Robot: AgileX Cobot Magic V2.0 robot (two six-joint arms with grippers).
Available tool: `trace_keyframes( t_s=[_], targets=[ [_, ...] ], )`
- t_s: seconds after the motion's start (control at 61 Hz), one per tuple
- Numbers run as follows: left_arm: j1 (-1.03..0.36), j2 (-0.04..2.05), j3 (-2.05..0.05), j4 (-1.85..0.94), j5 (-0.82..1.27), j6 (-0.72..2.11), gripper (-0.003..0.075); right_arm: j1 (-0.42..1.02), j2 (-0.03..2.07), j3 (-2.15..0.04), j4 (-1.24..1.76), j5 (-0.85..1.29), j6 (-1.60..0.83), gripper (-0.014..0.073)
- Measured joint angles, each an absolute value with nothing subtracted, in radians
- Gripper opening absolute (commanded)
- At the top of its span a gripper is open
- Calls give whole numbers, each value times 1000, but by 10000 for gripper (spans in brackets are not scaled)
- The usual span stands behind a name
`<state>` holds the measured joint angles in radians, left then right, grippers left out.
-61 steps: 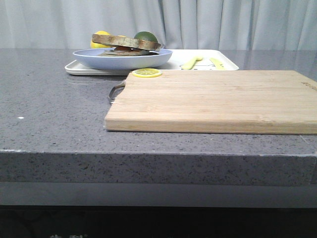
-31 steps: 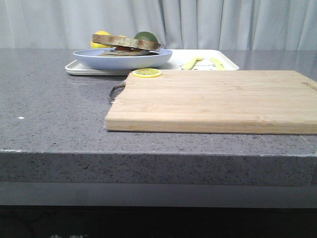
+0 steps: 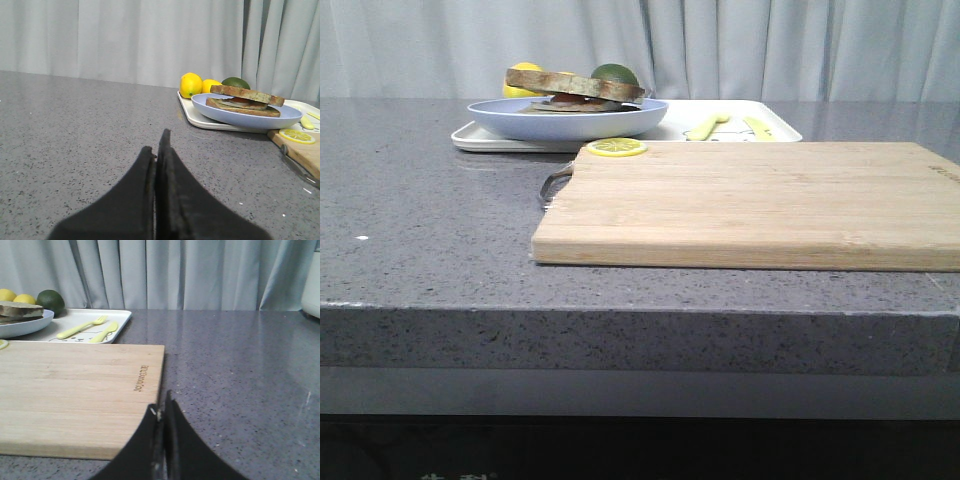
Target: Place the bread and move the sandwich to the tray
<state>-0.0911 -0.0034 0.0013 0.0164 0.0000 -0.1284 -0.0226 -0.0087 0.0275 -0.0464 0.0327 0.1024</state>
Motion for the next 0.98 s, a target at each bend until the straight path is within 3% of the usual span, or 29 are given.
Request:
trace_keyframes(
  t_s=[0.983],
  targets=[
    [-91, -3, 1, 16, 0, -128, -18, -39, -9, 28, -49, 33, 107, -67]
  ],
)
